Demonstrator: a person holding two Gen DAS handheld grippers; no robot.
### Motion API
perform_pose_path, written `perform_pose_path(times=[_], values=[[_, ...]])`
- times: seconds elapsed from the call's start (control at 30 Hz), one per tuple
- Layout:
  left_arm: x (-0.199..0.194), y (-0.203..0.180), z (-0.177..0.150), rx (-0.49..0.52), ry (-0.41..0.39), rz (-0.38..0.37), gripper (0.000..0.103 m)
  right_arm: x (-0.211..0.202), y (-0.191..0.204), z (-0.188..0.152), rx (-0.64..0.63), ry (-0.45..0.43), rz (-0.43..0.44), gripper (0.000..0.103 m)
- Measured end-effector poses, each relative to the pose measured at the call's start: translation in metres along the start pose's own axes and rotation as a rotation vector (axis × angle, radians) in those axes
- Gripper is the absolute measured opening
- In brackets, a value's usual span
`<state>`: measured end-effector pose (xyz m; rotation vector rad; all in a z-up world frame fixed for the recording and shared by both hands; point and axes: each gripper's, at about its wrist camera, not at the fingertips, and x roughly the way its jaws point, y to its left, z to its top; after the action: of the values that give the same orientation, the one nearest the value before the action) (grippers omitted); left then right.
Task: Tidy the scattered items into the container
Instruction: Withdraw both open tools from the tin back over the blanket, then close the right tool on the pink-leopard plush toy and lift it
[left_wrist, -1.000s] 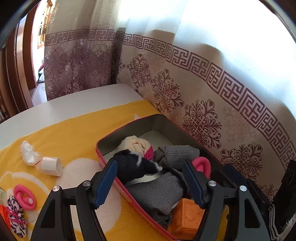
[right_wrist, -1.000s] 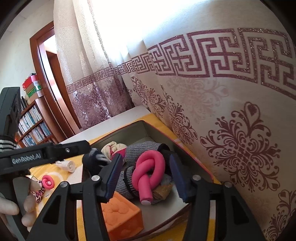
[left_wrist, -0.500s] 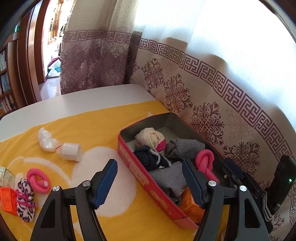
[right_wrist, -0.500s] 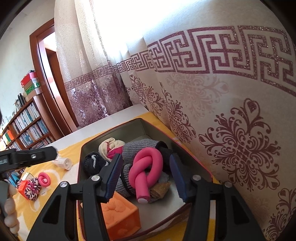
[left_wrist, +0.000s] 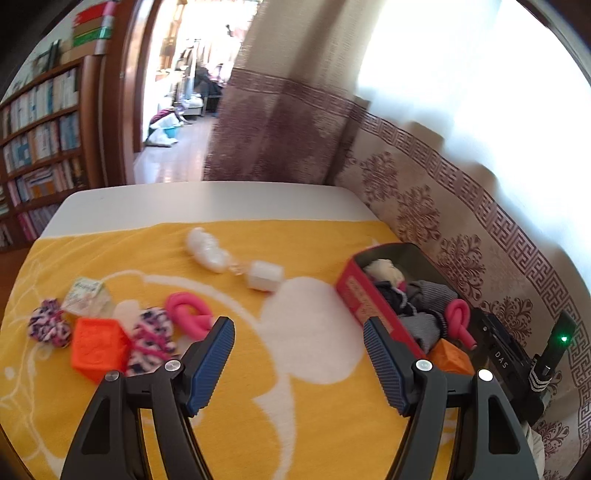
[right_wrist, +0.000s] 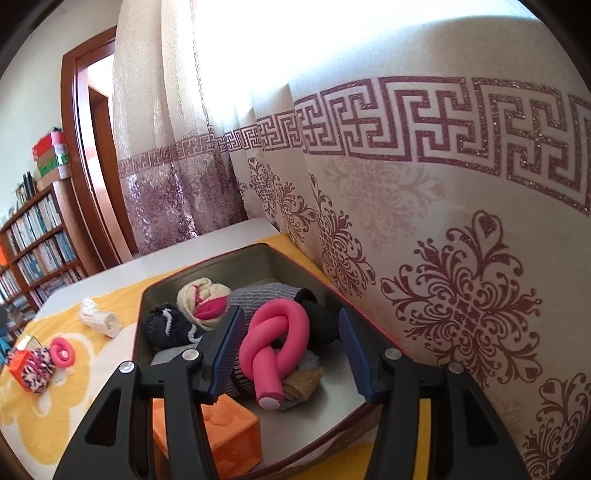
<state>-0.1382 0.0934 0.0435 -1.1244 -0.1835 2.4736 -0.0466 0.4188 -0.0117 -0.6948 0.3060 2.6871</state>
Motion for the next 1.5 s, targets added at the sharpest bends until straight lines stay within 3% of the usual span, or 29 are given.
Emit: perform_pose_path(times=[0.2,0.3,0.43,0.53,0.67,0.83,1.2,1.4,1.5], values=[[-0.016,0.052,-0.013,-0.066,-0.011,0.087,0.074,-0.006,0.015,0.003,-0.071,-0.023,-0.044,0.060],[-0.022,0.082,-0.020,-0.116,-0.009,0.119,0.074,-0.021,0.027,0.011,-0.061,-0.041,-0.004,0.063],[-0.027,0.117,-0.027,-0.189,-0.015,0.139,0.074,-0.036,0.060,0.018,-0.068,-0.016,0.145,0.076],[-0.033,0.133,-0.031,-0.219,-0.029,0.145,0.074,-0.039,0.101,0.016,-0.137,0.035,0.272,0.077],[-0.038,0.148,-0.037,-0.233,-0.037,0.155,0.074,-0.028,0.163,-0.001,-0.203,0.172,0.457,0.077],[-0.044,0.168,-0.047,-0.260,-0.044,0.164,0.074,-0.010,0.220,-0.022,-0.216,0.317,0.576,0.077],[-0.044,0.189,-0.057,-0.309,-0.041,0.145,0.074,0.008,0.304,-0.045,-0.326,0.387,0.596,0.076],[-0.045,0.190,-0.060,-0.310,-0.042,0.143,0.074,0.036,0.326,-0.062,-0.368,0.440,0.523,0.067],[-0.045,0.193,-0.061,-0.326,-0.043,0.150,0.074,0.045,0.331,-0.067,-0.361,0.464,0.532,0.067]])
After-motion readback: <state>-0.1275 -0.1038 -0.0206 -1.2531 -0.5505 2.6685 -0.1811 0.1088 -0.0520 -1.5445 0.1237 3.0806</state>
